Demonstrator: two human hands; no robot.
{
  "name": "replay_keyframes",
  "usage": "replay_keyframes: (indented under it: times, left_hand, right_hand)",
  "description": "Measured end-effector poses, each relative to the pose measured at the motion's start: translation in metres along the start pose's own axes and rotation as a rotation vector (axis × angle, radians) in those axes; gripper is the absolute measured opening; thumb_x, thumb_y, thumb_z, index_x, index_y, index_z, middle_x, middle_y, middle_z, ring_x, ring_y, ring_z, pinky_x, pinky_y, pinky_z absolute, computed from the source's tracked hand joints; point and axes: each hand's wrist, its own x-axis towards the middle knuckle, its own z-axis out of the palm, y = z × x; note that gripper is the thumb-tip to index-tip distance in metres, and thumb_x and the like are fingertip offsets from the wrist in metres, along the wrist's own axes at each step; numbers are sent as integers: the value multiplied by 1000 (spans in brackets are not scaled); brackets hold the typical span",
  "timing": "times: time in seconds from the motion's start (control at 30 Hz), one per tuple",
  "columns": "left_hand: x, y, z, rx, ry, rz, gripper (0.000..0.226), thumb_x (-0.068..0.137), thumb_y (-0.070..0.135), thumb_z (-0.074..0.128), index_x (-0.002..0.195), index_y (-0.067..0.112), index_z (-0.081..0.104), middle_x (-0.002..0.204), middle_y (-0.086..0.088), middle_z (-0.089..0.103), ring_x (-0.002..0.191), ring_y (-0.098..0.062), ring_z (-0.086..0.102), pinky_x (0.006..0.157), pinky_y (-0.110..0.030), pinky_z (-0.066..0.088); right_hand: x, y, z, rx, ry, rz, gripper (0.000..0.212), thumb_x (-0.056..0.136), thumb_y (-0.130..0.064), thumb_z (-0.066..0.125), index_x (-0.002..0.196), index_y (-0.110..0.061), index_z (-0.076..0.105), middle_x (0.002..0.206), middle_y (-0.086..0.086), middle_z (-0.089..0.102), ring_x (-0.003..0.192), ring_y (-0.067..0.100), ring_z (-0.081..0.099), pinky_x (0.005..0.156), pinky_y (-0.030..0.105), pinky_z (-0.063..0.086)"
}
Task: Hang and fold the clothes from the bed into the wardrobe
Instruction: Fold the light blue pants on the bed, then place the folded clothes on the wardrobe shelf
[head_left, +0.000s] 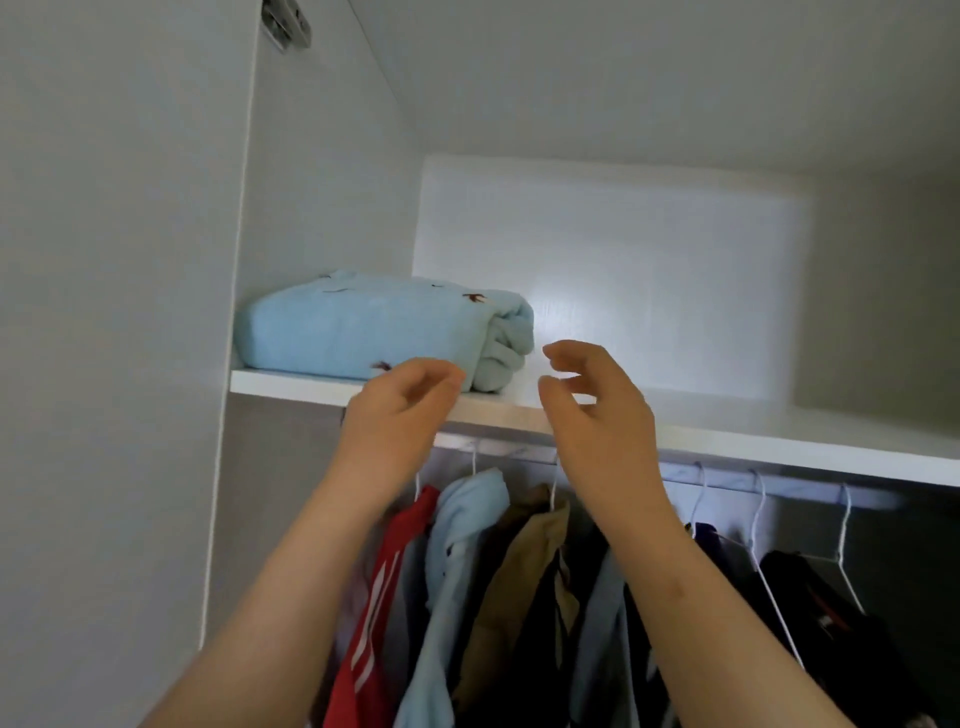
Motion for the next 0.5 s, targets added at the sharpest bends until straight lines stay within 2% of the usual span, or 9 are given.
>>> replay_keyframes:
  times: [0.07, 0.17, 0.23, 0.33, 0.43, 0.5]
  left_hand:
    - [-22, 0, 10, -89, 7, -81, 20, 89, 12, 58, 78, 28, 66, 80, 10, 66, 78, -4, 59, 72, -18, 44]
    - [-59, -2, 26, -231, 12, -219, 17, 89, 10, 58, 78, 21, 66, 78, 3, 67, 76, -10, 61, 72, -21, 46]
    - [-88, -7, 35, -313, -25, -332, 21, 90, 9, 56, 75, 20, 65, 73, 6, 68, 71, -8, 63, 66, -19, 46]
    - [-133, -20, 42, -329, -117, -487, 25, 91, 9, 54, 72, 23, 65, 73, 8, 69, 68, -6, 64, 56, -13, 46]
    - [-178, -34, 42, -312, -212, -607, 23, 91, 10, 54, 75, 21, 66, 75, 6, 69, 72, -10, 65, 64, -22, 47]
    - [-209, -42, 40, -283, -298, -675, 22, 91, 9, 54, 76, 21, 66, 77, 4, 69, 75, -12, 65, 66, -24, 46]
  right_hand:
    - [-18, 5, -12, 46, -27, 52, 21, 91, -18, 53, 102, -34, 56, 102, -25, 55, 88, -14, 51, 68, -3, 37]
    - [-47, 12, -26, 87, -22, 196, 18, 90, -15, 55, 93, -32, 60, 89, -24, 58, 74, -19, 52, 66, -3, 37]
    - [-73, 17, -34, 91, 8, 302, 21, 88, -12, 56, 85, -32, 59, 83, -20, 60, 71, -13, 54, 68, 1, 39]
    - [-123, 24, -41, 61, 10, 476, 16, 88, -11, 56, 85, -26, 60, 78, -15, 58, 72, -5, 52, 75, 15, 40]
    - [-180, 27, -52, 70, 58, 671, 18, 88, -12, 56, 77, -25, 61, 70, -13, 57, 64, -3, 52, 65, 14, 42]
    - [-220, 27, -56, 66, 123, 815, 19, 89, -17, 56, 75, -28, 61, 70, -13, 58, 66, 1, 54, 61, 15, 43]
